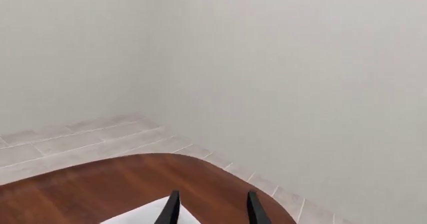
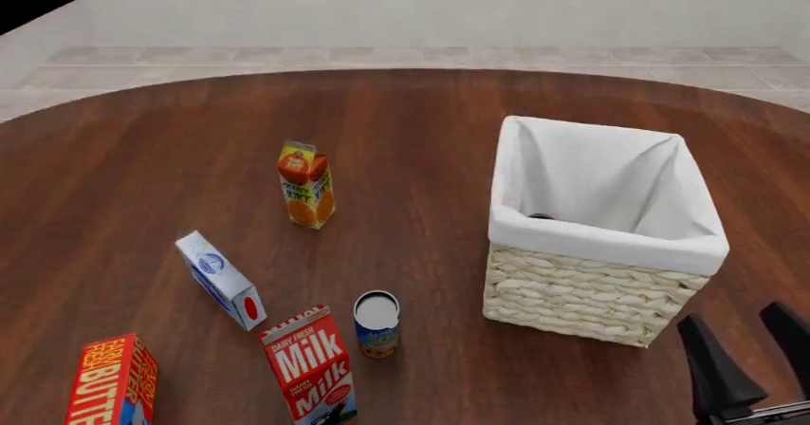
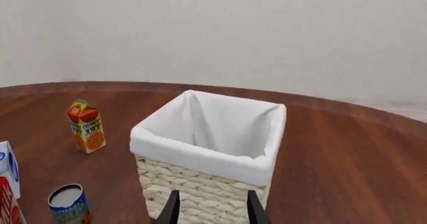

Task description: Pick up the alphabet soup and the tomato sauce, and put them in the basket.

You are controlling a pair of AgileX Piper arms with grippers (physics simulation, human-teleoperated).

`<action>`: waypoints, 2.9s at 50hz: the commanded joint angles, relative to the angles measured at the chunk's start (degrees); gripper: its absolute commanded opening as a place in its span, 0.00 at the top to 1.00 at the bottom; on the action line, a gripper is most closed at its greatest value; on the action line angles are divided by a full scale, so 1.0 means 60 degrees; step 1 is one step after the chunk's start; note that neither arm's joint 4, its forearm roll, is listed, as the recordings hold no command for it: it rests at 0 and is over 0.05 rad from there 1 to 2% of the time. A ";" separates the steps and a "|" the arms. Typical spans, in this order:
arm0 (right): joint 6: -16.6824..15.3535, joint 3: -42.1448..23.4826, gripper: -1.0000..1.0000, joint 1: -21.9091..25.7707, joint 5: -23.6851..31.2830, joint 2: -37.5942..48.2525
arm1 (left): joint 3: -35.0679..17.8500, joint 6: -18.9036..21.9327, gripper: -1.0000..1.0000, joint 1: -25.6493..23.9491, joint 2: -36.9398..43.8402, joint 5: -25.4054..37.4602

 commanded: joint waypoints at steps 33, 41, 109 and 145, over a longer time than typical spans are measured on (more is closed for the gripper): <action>-0.1803 -0.1465 0.00 0.3188 -0.0584 0.3657 | 0.0505 -0.0962 0.00 0.0169 -0.0985 -0.0659; -0.1931 -0.1556 0.00 0.3954 -0.1189 0.4730 | 0.0606 -0.1073 0.00 0.0185 -0.1048 -0.0795; -0.1518 -0.2789 0.00 0.6457 -0.4610 1.1319 | 0.0982 -0.1413 0.00 0.0268 -0.1145 -0.1258; -0.0909 -0.3710 0.00 0.6469 -0.5038 1.3844 | 0.1006 -0.1520 0.00 0.0238 -0.1044 -0.1349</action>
